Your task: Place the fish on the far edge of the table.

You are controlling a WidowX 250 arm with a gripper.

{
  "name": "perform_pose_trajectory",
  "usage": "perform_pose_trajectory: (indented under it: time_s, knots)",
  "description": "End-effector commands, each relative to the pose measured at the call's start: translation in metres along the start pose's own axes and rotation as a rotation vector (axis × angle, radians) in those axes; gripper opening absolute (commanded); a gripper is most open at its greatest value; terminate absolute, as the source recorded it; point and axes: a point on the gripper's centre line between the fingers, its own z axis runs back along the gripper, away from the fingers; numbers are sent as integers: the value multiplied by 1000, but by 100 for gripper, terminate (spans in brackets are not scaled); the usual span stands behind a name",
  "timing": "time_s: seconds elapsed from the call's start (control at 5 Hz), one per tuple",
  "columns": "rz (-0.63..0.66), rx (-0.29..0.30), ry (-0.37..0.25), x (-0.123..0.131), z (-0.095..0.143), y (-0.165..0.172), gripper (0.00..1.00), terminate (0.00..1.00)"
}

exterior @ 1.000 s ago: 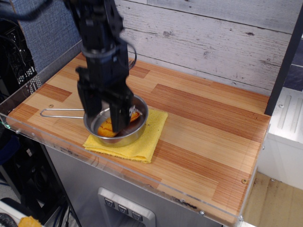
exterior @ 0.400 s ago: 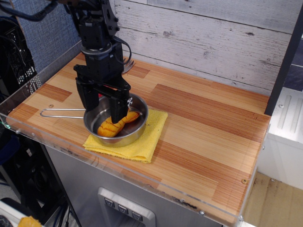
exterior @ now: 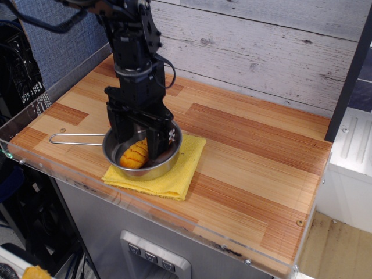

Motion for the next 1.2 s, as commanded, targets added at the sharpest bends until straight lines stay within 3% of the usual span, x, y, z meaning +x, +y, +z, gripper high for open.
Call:
perform_pose_trajectory:
  time_s: [0.0,0.2,0.4,0.6,1.0]
  knots:
    - [-16,12,5,4,-3,-4,100,0]
    - [1,6,14,5,-7,0,100,0]
    - [21,8,13,6,-7,2,0,0]
    - [10,1,-33,6,15,1,0,0]
    - [14,-72,-201,-2,95,15,0,0]
